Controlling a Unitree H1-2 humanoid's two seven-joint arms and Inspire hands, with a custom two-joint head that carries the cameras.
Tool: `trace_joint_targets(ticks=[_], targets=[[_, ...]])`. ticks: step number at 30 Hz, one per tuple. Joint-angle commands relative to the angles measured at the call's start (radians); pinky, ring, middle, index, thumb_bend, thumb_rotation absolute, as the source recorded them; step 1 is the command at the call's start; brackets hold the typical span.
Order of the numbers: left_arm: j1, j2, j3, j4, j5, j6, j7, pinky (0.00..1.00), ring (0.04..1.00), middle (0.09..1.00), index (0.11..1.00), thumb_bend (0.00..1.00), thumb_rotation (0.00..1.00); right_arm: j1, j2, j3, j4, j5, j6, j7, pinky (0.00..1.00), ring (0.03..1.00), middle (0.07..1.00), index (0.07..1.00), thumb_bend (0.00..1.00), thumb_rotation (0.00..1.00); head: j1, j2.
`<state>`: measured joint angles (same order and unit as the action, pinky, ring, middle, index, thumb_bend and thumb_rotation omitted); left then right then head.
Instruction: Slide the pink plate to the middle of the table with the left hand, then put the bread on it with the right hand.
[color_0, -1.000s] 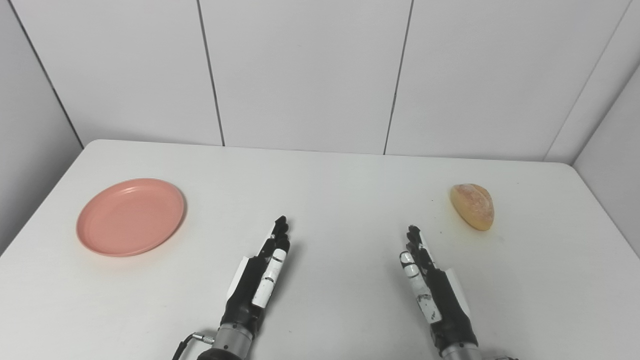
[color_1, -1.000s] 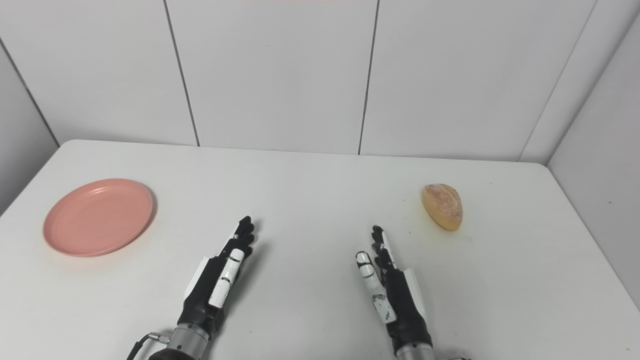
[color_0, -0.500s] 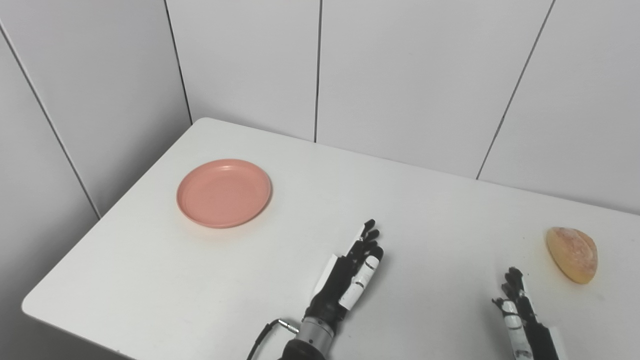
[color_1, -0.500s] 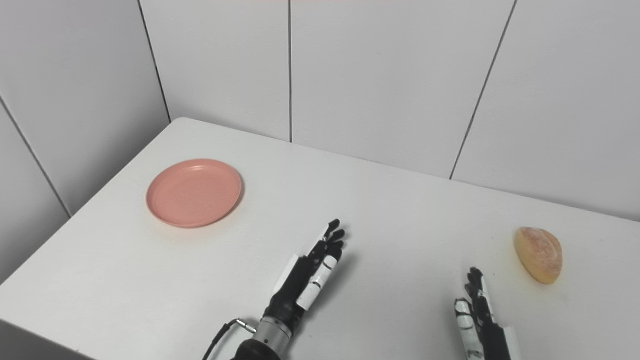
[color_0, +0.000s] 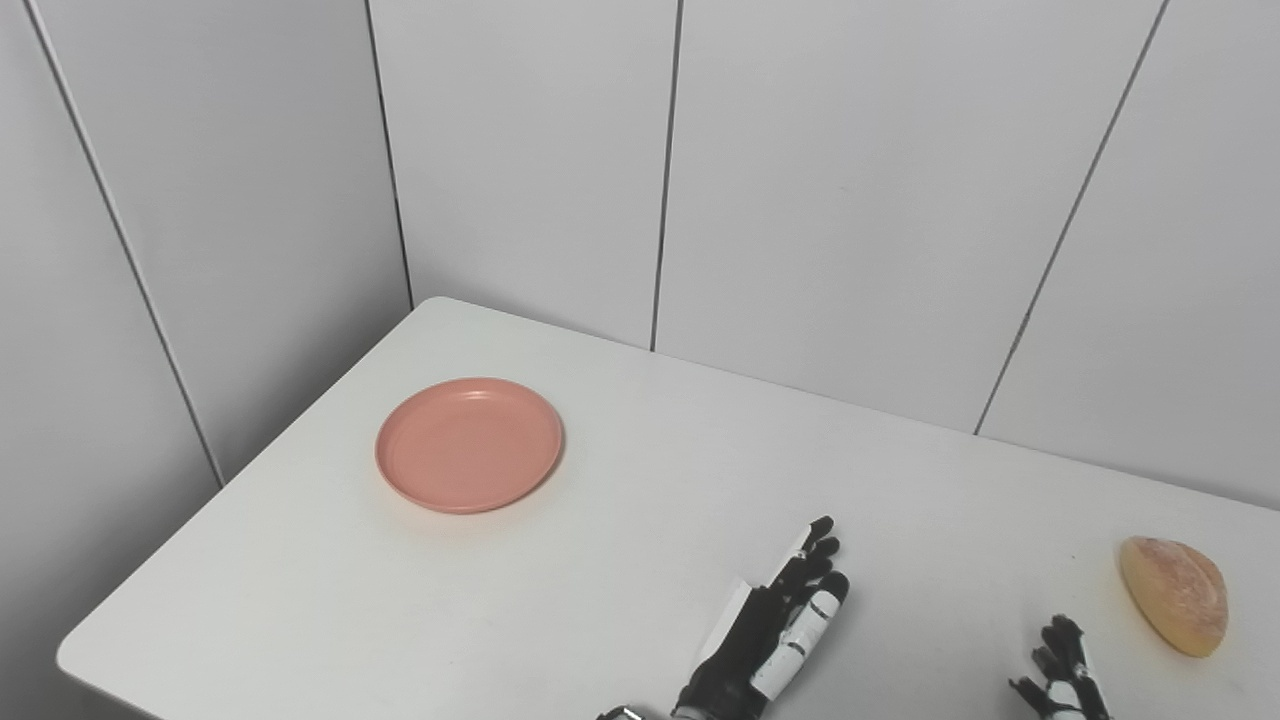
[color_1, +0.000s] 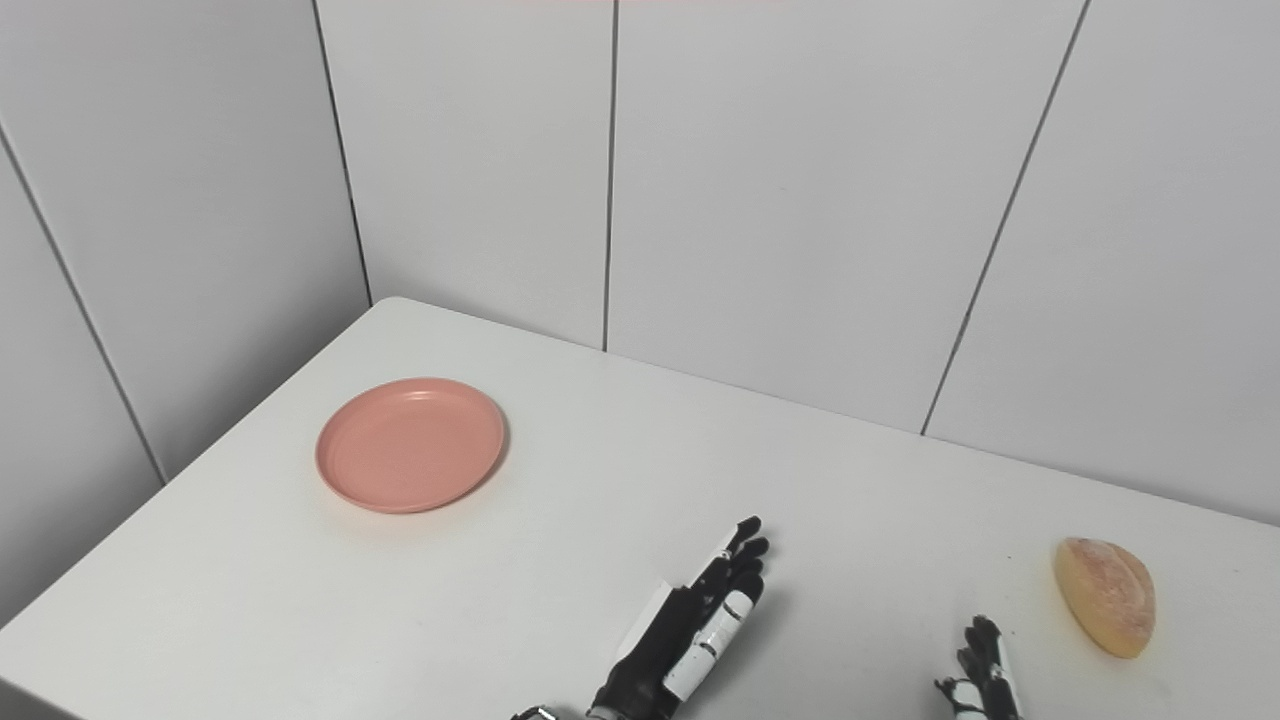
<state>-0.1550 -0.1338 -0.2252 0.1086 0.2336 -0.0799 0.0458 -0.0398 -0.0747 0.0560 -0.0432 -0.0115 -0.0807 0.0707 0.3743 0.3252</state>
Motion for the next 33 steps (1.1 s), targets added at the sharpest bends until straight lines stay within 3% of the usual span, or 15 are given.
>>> trace_joint_targets(ticks=[1, 17, 33], targets=[[0.020, 0.006, 0.006, 0.042, -0.004, -0.041, 0.010, 0.91, 0.944, 0.958, 0.958, 0.42, 1.00, -0.004, 0.000, -0.006, -0.002, -0.001, -0.028, -0.003, 1.00, 1.000, 1.000, 1.000, 0.24, 1.00, 0.001, 0.001], [0.008, 0.025, 0.035, -0.007, 0.006, -0.015, 0.004, 0.88, 0.932, 0.948, 0.950, 0.43, 1.00, -0.023, 0.014, -0.001, 0.031, -0.015, -0.027, -0.007, 1.00, 1.000, 1.000, 1.000, 0.23, 1.00, 0.018, -0.016], [-0.042, 0.057, 0.114, -0.151, -0.018, 0.021, 0.013, 0.86, 0.890, 0.906, 0.905, 0.47, 1.00, -0.044, 0.021, 0.005, 0.071, -0.061, -0.056, -0.024, 1.00, 1.000, 1.000, 1.000, 0.24, 1.00, 0.035, -0.028]])
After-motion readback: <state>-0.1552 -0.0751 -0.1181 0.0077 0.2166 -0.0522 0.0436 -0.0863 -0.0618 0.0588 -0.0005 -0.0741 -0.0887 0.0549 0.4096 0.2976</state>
